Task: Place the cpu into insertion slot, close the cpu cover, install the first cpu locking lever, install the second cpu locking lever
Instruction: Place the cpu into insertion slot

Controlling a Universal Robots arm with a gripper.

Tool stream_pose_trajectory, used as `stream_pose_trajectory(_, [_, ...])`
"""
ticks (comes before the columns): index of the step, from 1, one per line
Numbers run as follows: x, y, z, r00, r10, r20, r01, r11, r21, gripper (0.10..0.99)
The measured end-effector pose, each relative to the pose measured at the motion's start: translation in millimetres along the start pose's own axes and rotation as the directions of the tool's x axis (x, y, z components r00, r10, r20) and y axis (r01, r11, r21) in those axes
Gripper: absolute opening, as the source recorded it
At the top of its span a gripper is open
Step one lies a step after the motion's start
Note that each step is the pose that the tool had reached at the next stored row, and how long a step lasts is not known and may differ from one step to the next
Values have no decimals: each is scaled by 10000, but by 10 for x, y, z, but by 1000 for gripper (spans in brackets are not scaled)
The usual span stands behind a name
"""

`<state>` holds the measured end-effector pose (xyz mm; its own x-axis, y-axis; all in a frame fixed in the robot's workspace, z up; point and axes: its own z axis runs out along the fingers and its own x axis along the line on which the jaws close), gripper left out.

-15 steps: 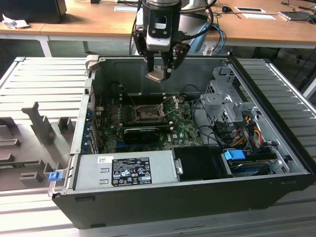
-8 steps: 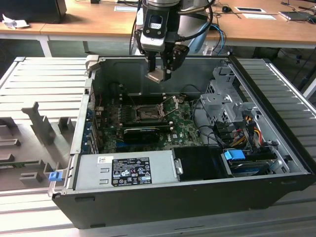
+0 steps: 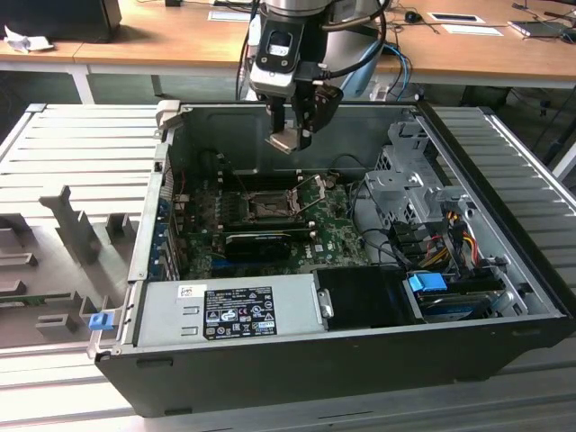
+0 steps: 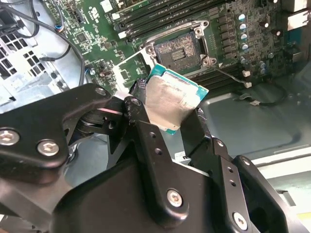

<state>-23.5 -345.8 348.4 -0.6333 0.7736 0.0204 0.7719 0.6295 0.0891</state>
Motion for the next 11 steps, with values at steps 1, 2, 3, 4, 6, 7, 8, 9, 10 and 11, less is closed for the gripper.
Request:
stream_pose_trajectory(1, [0,-1,9,10000,1,0,-1,10000,1,525])
stream_pose_trajectory(2, [0,-2,19,10000,1,1,-1,10000,1,525])
stream_pose_trajectory(3, [0,-2,25,10000,1,1,-1,10000,1,525])
stream_pose_trajectory(4, [0,-2,28,10000,6,1,-6,10000,1,525])
stream_pose_trajectory(6, [0,-3,32,9999,143,15,-143,9999,-1,525])
stream_pose_trajectory(7, [0,-3,36,9991,431,40,-431,9991,-9,525])
stream_pose_trajectory(8, [-1,-3,37,9984,559,52,-559,9984,-12,525])
stream_pose_trajectory(9, [-1,-4,39,9976,690,63,-690,9976,-15,525])
stream_pose_trajectory(10, [-1,-4,42,9951,986,89,-986,9951,-22,525])
stream_pose_trajectory(11, [-1,-4,45,9924,1223,110,-1223,9925,-30,525])
